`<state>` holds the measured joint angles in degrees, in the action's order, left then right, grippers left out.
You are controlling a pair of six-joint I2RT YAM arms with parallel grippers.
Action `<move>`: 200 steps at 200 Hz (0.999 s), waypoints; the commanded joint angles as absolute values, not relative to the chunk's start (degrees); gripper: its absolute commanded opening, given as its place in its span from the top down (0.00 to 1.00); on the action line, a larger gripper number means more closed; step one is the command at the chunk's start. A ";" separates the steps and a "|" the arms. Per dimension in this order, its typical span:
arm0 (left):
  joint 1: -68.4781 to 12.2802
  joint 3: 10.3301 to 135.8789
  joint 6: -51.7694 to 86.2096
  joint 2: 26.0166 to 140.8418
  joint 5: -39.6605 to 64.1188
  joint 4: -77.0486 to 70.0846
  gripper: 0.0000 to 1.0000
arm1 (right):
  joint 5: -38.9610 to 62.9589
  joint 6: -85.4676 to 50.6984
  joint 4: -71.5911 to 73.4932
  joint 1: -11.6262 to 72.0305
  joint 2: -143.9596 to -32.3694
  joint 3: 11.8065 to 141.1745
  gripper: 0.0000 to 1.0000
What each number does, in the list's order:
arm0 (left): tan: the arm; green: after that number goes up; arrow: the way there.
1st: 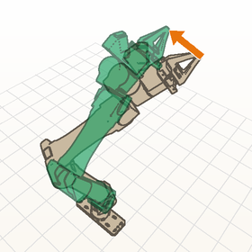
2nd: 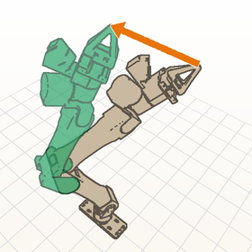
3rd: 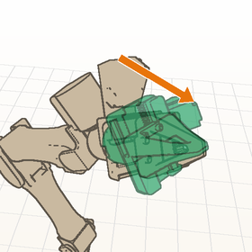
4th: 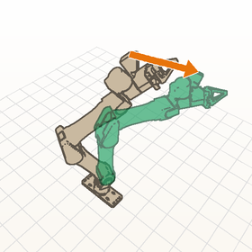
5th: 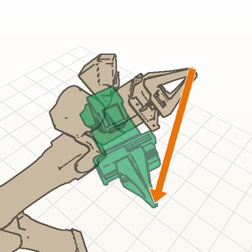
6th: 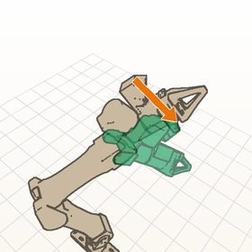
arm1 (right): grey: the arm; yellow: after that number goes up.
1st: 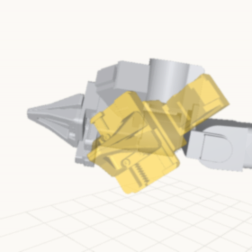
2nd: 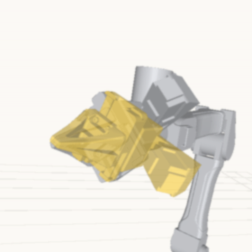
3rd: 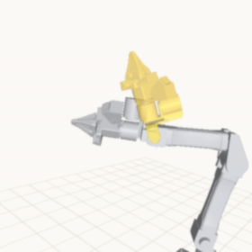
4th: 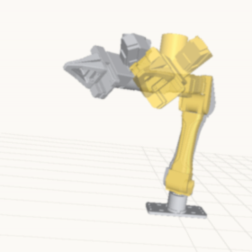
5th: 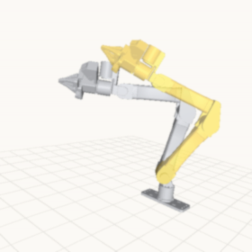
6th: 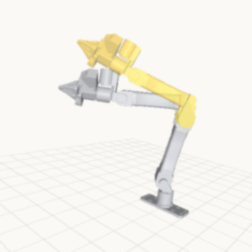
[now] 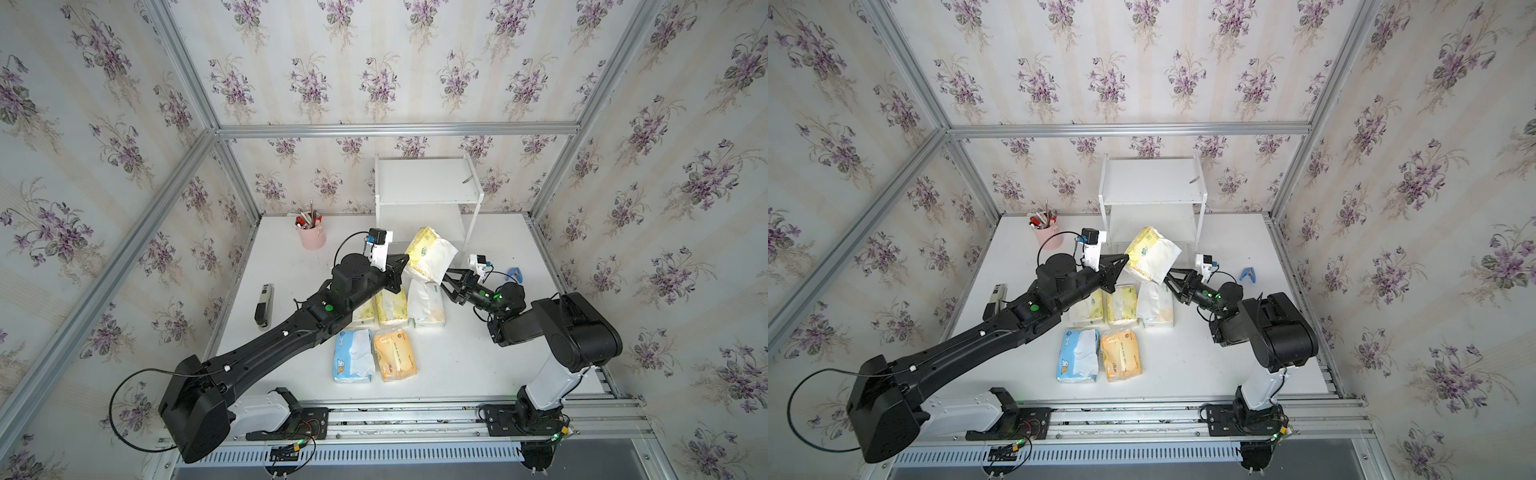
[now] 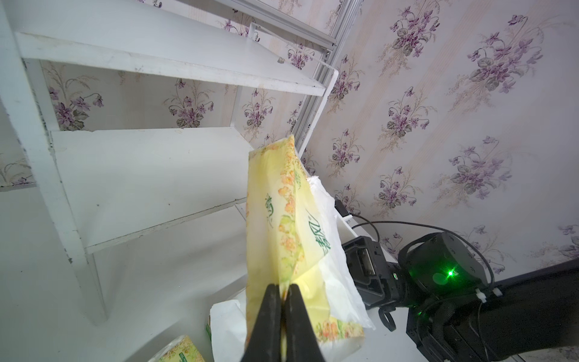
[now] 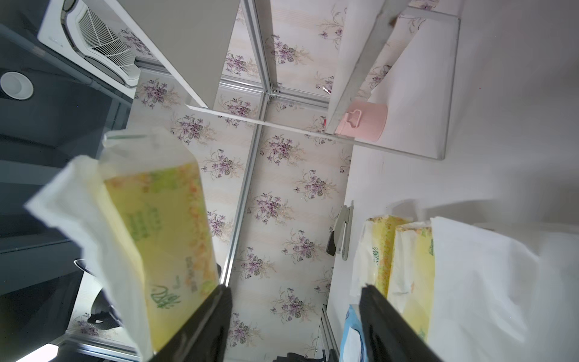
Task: Remove the tissue boxes from the shelf
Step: Pick up a box of tissues from the shelf.
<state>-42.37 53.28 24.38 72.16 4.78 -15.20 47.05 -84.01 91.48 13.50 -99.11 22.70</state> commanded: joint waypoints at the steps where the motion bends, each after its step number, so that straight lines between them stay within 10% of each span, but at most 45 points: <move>1: -42.30 53.80 23.41 72.52 4.19 -16.35 1.00 | 47.46 -85.35 104.50 13.71 -98.89 22.80 0.31; 200: -42.36 55.51 26.18 76.87 10.48 -18.11 1.00 | 47.35 -86.61 104.50 16.44 -92.55 23.75 0.46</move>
<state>-42.39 54.94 25.17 76.42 7.88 -14.85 47.55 -86.02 92.71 16.34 -92.73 23.81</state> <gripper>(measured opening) 0.069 0.567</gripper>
